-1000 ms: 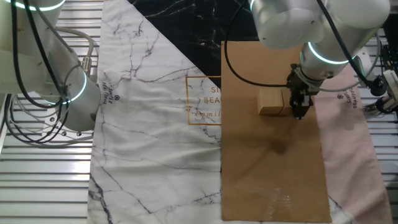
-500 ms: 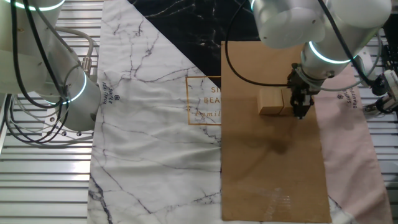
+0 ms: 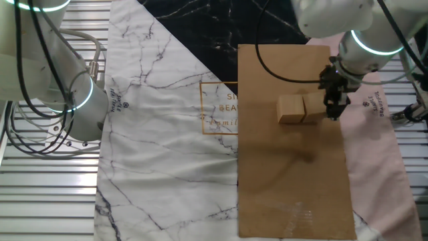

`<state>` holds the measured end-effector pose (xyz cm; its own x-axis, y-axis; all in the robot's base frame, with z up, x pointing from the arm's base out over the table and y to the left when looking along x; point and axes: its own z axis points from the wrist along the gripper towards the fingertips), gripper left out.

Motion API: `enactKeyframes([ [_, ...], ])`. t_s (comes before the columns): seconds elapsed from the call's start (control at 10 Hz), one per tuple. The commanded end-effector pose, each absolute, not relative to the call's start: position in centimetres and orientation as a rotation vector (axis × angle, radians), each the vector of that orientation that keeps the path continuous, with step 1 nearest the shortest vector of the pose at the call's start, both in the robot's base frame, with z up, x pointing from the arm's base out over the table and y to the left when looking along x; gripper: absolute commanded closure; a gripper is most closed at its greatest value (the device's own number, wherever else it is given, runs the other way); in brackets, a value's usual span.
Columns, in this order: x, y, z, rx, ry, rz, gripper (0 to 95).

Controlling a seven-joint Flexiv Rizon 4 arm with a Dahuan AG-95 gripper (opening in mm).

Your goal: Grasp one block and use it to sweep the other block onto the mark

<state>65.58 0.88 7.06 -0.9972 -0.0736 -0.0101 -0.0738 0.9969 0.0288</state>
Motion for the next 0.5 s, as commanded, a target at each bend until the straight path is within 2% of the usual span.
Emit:
enactKeyframes([
  [0.1, 65.6, -0.7, 9.3, -0.140, 3.147, 0.058, 19.0],
  [0.5, 66.1, -0.9, 11.7, -0.186, 3.149, 0.068, 19.0],
])
